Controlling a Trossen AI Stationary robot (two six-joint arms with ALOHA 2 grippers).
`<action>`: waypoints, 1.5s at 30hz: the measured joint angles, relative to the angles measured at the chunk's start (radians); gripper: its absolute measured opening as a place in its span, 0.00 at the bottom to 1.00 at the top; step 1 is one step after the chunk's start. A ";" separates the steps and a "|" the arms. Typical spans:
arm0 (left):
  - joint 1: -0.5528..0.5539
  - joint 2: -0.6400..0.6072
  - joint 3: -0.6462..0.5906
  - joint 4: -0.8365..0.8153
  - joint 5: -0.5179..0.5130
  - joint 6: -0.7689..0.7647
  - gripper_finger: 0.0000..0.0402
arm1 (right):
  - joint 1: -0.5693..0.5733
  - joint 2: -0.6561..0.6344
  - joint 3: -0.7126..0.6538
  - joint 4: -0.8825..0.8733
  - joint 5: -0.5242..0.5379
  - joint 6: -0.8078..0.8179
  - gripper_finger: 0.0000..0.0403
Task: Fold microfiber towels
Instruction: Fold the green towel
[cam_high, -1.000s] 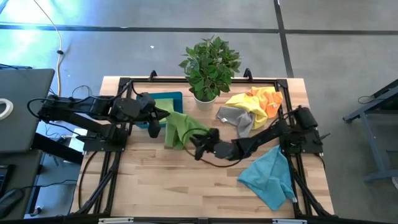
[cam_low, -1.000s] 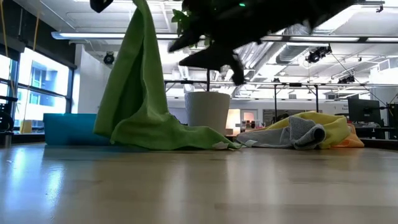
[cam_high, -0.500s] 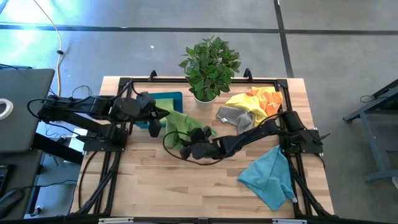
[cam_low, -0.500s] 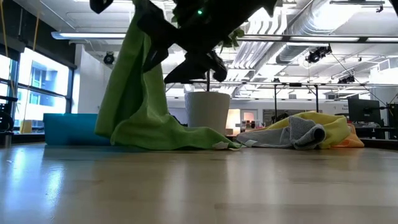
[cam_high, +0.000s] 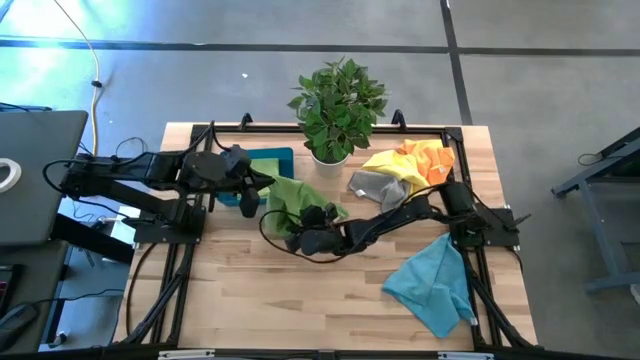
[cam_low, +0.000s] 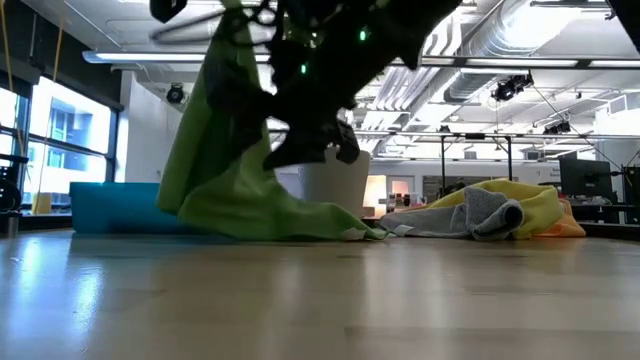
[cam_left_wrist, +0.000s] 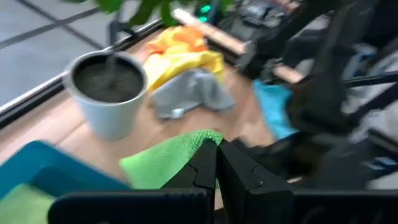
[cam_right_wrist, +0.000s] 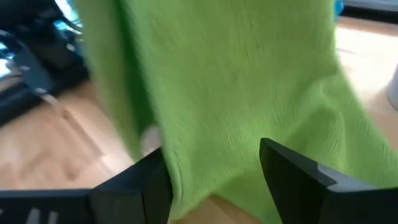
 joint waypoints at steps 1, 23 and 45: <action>0.000 0.000 0.000 0.019 0.020 0.000 0.00 | -0.002 0.002 -0.001 -0.019 0.001 0.013 0.54; 0.000 -0.115 0.000 0.097 0.081 0.008 0.00 | 0.054 -0.049 -0.001 -0.342 -0.001 0.188 0.52; -0.001 -0.119 0.000 -0.176 0.145 0.030 0.00 | 0.089 -0.210 -0.002 -0.479 -0.094 0.050 0.01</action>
